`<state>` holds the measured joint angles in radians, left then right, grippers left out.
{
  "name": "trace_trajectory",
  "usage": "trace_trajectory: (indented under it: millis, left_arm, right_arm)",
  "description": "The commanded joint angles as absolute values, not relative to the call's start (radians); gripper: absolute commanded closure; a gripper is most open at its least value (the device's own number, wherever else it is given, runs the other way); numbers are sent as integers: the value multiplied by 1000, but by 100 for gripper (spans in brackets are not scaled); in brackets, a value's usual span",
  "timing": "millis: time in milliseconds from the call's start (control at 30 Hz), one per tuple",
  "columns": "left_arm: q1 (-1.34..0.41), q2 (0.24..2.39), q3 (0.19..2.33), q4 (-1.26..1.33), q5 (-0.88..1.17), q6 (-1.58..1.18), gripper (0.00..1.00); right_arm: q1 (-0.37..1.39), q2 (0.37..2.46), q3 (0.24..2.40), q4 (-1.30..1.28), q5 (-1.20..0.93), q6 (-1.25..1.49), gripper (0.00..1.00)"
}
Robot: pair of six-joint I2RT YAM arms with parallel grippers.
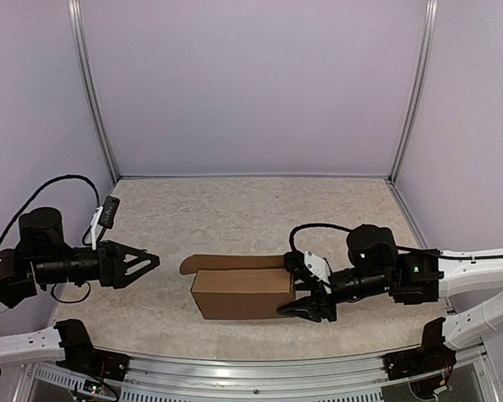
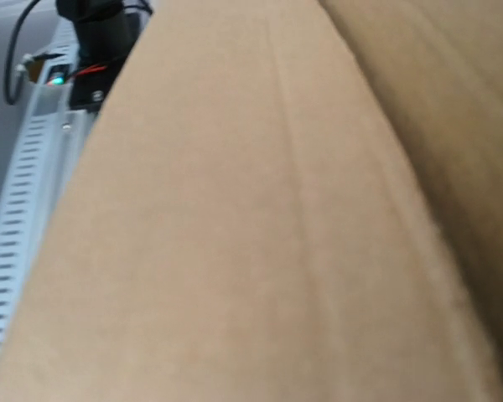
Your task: Fold the paper box
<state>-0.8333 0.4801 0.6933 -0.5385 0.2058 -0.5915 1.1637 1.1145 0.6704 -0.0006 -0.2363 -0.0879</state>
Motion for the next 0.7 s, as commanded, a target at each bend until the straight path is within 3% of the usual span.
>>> trace_trajectory:
  millis: [0,233,667]
  left_arm:
    - [-910,565,749,-517,111,-499,4]
    - [-1017,766,839,-581,9,-419,9]
    - [-1051,923,873,-597,117,-370,49]
  right_arm:
    - [1119,1136,635,72,-398,84,86]
    - [1111,1148,596,127,-468,166,87]
    - [1111,1152,574,111,-470,168,86]
